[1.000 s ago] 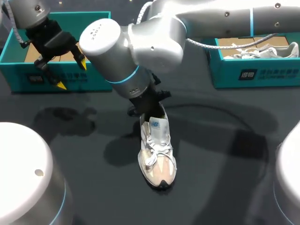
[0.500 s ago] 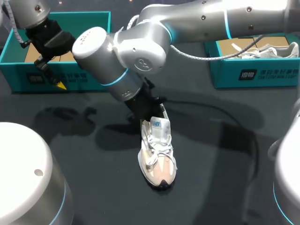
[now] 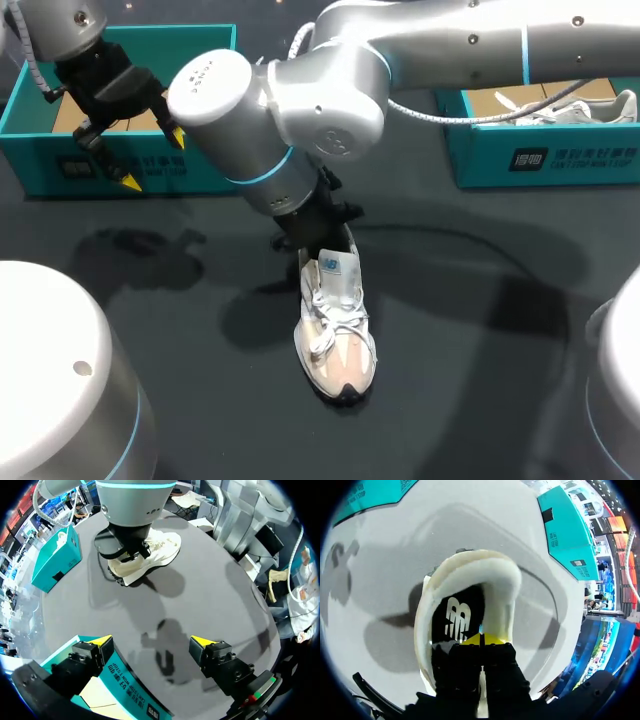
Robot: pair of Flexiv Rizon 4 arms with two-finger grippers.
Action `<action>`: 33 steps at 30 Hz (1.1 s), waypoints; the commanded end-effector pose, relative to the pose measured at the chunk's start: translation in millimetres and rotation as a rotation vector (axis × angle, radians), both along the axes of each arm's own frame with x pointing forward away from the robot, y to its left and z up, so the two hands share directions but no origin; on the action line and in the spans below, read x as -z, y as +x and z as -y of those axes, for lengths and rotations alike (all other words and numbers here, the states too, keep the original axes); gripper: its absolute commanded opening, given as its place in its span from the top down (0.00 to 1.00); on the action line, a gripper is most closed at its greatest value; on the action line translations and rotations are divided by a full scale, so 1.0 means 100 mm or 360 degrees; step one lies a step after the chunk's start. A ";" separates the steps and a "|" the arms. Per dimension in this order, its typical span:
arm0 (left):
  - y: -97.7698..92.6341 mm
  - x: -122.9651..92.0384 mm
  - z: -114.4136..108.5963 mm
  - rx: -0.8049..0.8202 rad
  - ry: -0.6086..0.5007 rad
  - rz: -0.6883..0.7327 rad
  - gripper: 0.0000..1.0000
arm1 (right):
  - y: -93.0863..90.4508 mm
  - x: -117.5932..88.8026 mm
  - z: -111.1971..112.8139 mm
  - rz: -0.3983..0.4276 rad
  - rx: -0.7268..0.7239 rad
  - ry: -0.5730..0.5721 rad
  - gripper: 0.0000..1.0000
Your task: Take the shoe out of the shoebox, open the shoe tongue, remove and reinsert the insole, then place the shoe into the shoebox
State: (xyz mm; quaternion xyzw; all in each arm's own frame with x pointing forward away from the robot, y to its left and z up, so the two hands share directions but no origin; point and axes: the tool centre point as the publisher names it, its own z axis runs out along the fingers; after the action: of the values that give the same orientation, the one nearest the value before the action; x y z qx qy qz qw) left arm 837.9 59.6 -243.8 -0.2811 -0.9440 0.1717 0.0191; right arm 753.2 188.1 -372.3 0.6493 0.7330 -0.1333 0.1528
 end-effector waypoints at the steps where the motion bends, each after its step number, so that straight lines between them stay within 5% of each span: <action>1: 0.00 0.00 0.00 0.0001 0.0004 0.0001 0.00 | -0.06 0.03 0.10 0.0041 0.0024 0.0094 1.00; 12: 0.00 0.00 0.00 0.0001 0.0004 0.0001 0.00 | -0.12 0.41 0.02 -0.0059 0.0056 0.0232 1.00; 24: 0.00 0.00 0.00 0.0001 0.0004 0.0001 0.00 | 0.00 -0.11 -0.14 -0.0069 -0.0104 0.0337 1.00; 33: 0.00 0.00 0.00 0.0001 0.0004 0.0001 0.00 | 0.02 -0.18 -0.07 -0.0185 -0.0109 0.0376 1.00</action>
State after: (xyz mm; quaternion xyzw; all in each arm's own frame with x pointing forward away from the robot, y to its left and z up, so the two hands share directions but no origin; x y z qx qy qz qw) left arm 837.9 59.7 -243.7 -0.2811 -0.9440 0.1716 0.0192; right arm 751.7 202.2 -352.5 0.6275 0.7727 -0.0822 0.0493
